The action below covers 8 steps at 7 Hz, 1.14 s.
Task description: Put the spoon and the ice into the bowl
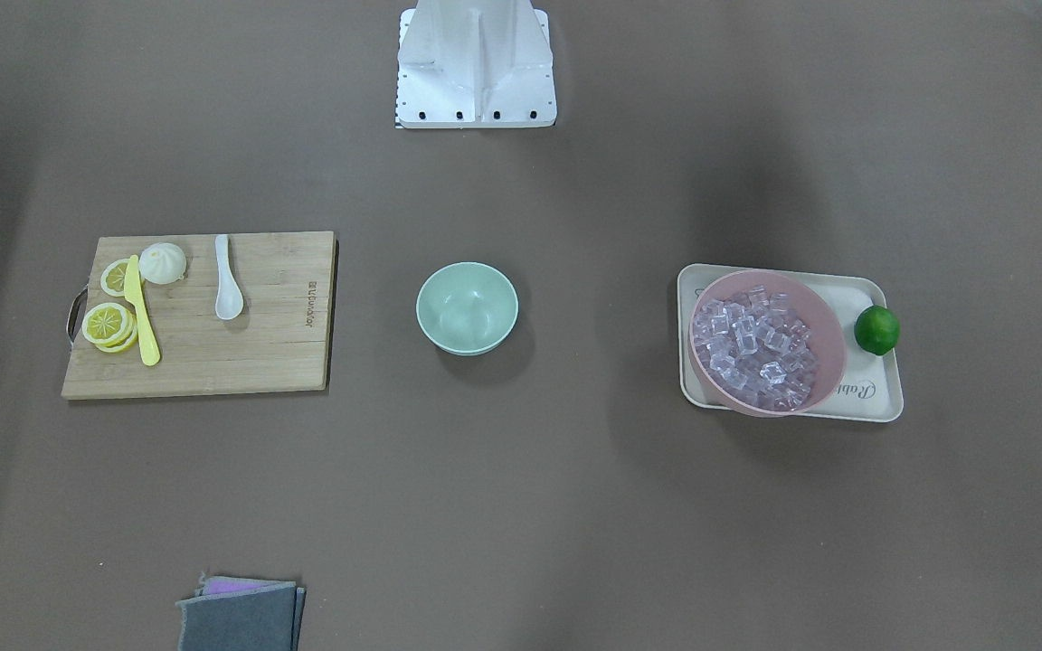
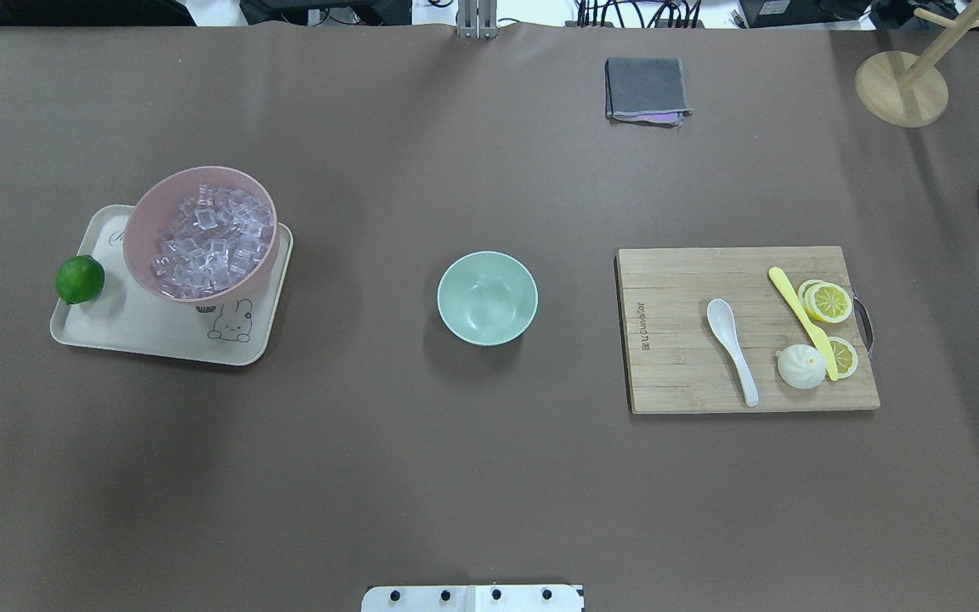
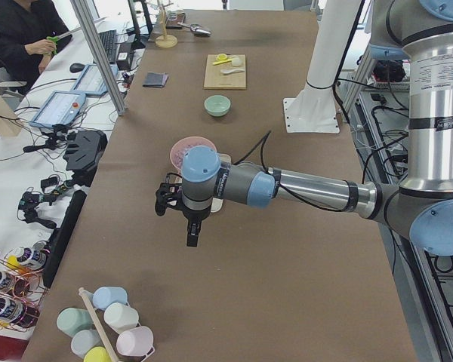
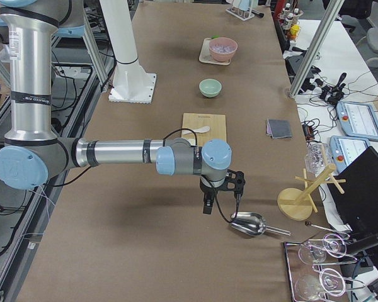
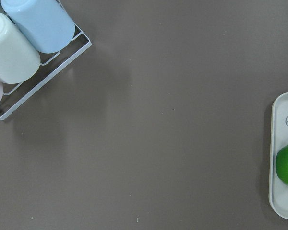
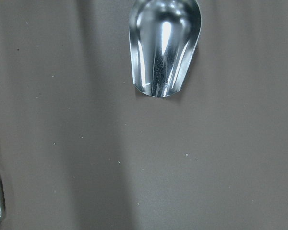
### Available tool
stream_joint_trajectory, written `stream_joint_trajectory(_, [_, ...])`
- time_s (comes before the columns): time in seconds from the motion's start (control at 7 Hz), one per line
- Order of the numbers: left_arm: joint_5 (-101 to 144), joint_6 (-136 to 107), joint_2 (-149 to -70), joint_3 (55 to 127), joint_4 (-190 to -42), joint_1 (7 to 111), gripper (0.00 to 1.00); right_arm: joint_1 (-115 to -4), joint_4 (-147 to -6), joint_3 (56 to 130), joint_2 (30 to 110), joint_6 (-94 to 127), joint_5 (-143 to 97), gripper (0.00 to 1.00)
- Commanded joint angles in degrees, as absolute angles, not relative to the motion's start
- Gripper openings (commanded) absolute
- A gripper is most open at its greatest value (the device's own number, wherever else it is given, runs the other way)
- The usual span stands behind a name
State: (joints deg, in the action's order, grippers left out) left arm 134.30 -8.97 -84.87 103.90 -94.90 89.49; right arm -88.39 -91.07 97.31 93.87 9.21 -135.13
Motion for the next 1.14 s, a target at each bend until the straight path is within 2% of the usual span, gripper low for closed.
stream_joint_trajectory(0.0, [134.47,-8.79,-84.03,104.49,-95.62,89.56,0.98,-88.33,-91.14,97.21,93.87,9.23,-135.7,1.0])
stream_joint_trajectory(1.0, [134.03,-8.7,-83.85,102.39,-95.71,89.56,0.98,-88.24,-90.97,97.47,93.69,9.32,-135.97,1.0])
